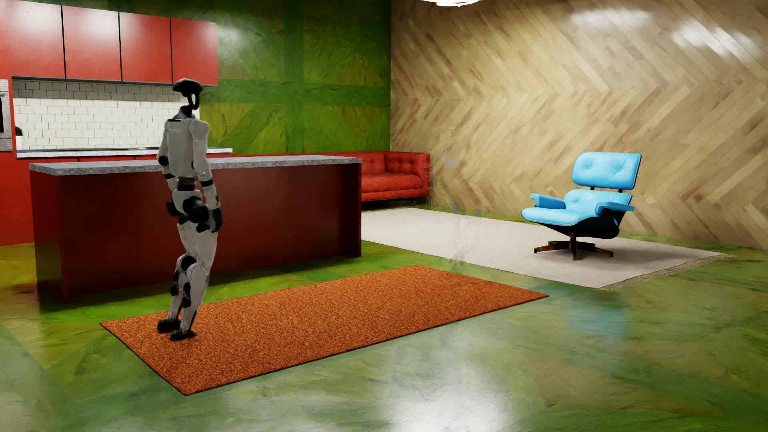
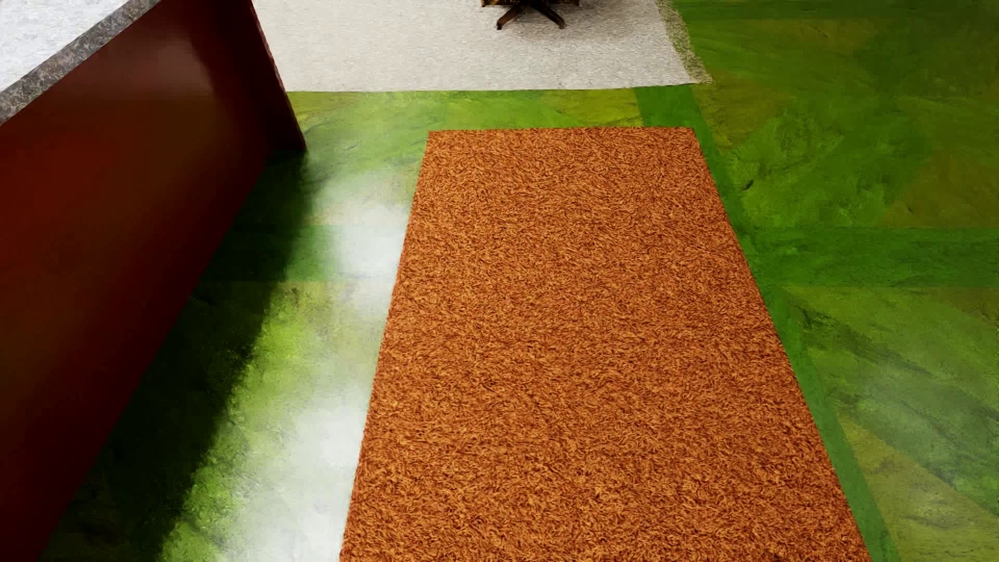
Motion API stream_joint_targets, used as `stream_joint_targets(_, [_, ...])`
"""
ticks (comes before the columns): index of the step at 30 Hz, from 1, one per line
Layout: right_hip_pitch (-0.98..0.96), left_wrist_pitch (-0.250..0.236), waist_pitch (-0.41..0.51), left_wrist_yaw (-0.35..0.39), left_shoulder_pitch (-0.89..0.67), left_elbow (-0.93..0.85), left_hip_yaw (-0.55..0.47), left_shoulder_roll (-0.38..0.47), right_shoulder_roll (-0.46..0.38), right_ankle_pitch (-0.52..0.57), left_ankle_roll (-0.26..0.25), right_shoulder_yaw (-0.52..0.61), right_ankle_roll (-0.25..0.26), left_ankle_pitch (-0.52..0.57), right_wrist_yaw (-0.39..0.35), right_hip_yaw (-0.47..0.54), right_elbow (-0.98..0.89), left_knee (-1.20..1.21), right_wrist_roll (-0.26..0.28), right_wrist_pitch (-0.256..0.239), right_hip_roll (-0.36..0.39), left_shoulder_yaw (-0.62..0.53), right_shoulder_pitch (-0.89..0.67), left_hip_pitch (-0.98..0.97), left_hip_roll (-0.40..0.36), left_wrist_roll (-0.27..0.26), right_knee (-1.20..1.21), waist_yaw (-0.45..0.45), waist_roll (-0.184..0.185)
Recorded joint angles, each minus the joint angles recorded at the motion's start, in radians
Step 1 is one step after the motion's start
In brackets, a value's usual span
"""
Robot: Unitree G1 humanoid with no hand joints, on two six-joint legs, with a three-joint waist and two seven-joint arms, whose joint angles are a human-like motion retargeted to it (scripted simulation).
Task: Move towards the blue armchair
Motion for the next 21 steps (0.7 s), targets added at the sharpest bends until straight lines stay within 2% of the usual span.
stream_joint_targets(1, [-0.027,0.0,-0.004,0.0,-0.008,0.002,0.0,-0.003,-0.003,-0.024,0.0,-0.067,0.0,0.016,0.0,0.0,0.013,0.014,0.0,0.0,-0.004,-0.005,0.006,-0.025,-0.01,0.0,0.023,0.026,-0.001])
stream_joint_targets(2, [0.012,0.0,-0.018,0.0,0.013,-0.008,0.0,0.001,0.002,-0.075,0.0,-0.096,0.0,0.009,0.0,0.0,0.009,0.026,0.0,0.0,-0.006,-0.002,0.038,-0.016,-0.025,0.0,-0.065,-0.031,-0.015])
stream_joint_targets(3, [-0.041,0.0,-0.002,0.0,0.0,-0.017,0.0,0.005,-0.005,-0.201,0.0,-0.074,0.0,0.021,0.0,0.0,0.005,0.036,0.0,0.0,0.002,-0.005,0.034,-0.022,-0.018,0.0,0.266,0.005,-0.003])
stream_joint_targets(4, [-0.087,0.0,0.008,0.0,-0.002,-0.033,0.0,0.008,-0.005,-0.226,0.0,-0.08,0.0,0.012,0.0,0.0,0.006,0.053,0.0,0.0,-0.001,-0.01,0.045,-0.015,-0.023,0.0,0.334,0.002,-0.004])
stream_joint_targets(5, [-0.156,0.0,0.023,0.0,0.0,-0.061,0.0,0.013,-0.007,-0.217,0.0,-0.075,0.0,-0.042,0.0,0.0,-0.004,0.037,0.0,0.0,-0.013,0.017,0.055,0.015,-0.034,0.0,0.455,-0.011,-0.013])
stream_joint_targets(6, [-0.199,0.0,0.057,0.0,-0.018,-0.064,0.0,0.028,0.007,-0.19,0.0,-0.096,0.0,-0.067,0.0,0.0,0.021,0.044,0.0,0.0,-0.028,-0.025,0.065,0.062,-0.046,0.0,0.574,-0.014,-0.027])
stream_joint_targets(7, [-0.269,0.0,0.076,0.0,-0.038,-0.071,0.0,0.038,0.014,-0.178,0.0,-0.084,0.0,-0.084,0.0,0.0,0.021,0.043,0.0,0.0,-0.028,-0.035,0.067,0.088,-0.032,0.0,0.688,-0.037,-0.025])
stream_joint_targets(9, [-0.387,0.0,0.055,0.0,-0.07,-0.06,0.0,0.025,0.008,-0.168,0.0,-0.079,0.0,-0.142,0.0,0.0,0.017,0.014,0.0,0.0,-0.031,-0.017,0.102,0.117,-0.005,0.0,0.689,-0.137,0.0])
stream_joint_targets(10, [-0.41,0.0,0.067,0.0,-0.078,-0.078,0.0,0.026,0.004,-0.151,0.0,-0.067,0.0,-0.174,0.0,0.0,0.021,-0.019,0.0,0.0,-0.038,-0.014,0.124,0.18,-0.002,0.0,0.618,-0.158,-0.002])
stream_joint_targets(14, [-0.583,0.0,0.073,0.0,-0.134,-0.117,0.0,0.034,0.0,0.035,0.0,-0.089,0.0,-0.341,0.0,0.0,0.091,-0.066,0.0,0.0,-0.054,0.031,0.147,0.335,0.023,0.0,0.417,-0.224,0.005])
stream_joint_targets(16, [-0.625,0.0,0.081,0.0,-0.152,-0.107,0.0,0.038,-0.001,0.025,0.0,-0.099,0.0,-0.355,0.0,0.0,0.108,-0.065,0.0,0.0,-0.062,0.032,0.152,0.395,0.037,0.0,0.392,-0.26,0.005])
stream_joint_targets(17, [-0.639,0.0,0.08,0.0,-0.145,-0.089,0.0,0.03,-0.004,0.033,0.0,-0.096,0.0,-0.335,0.0,0.0,0.107,-0.067,0.0,0.0,-0.062,0.039,0.159,0.425,0.051,0.0,0.44,-0.282,0.008])
stream_joint_targets(18, [-0.661,0.0,0.078,0.0,-0.142,-0.073,0.0,0.035,-0.013,0.031,0.0,-0.084,0.0,-0.29,0.0,0.0,0.108,-0.041,0.0,0.0,-0.058,-0.005,0.156,0.435,0.071,0.0,0.526,-0.309,0.021])
stream_joint_targets(19, [-0.668,0.0,0.075,0.0,-0.123,-0.034,0.0,0.017,-0.014,0.006,0.0,-0.058,0.0,-0.199,0.0,0.0,0.128,0.006,0.0,0.0,-0.039,-0.005,0.145,0.43,0.104,0.0,0.59,-0.321,0.048])
stream_joint_targets(21, [-0.591,0.0,0.06,0.0,-0.04,-0.028,0.0,0.007,-0.009,-0.08,0.0,-0.093,0.0,0.1,0.0,0.0,0.126,0.235,0.0,0.0,-0.012,0.001,0.138,0.37,0.129,0.0,0.656,-0.3,0.046])
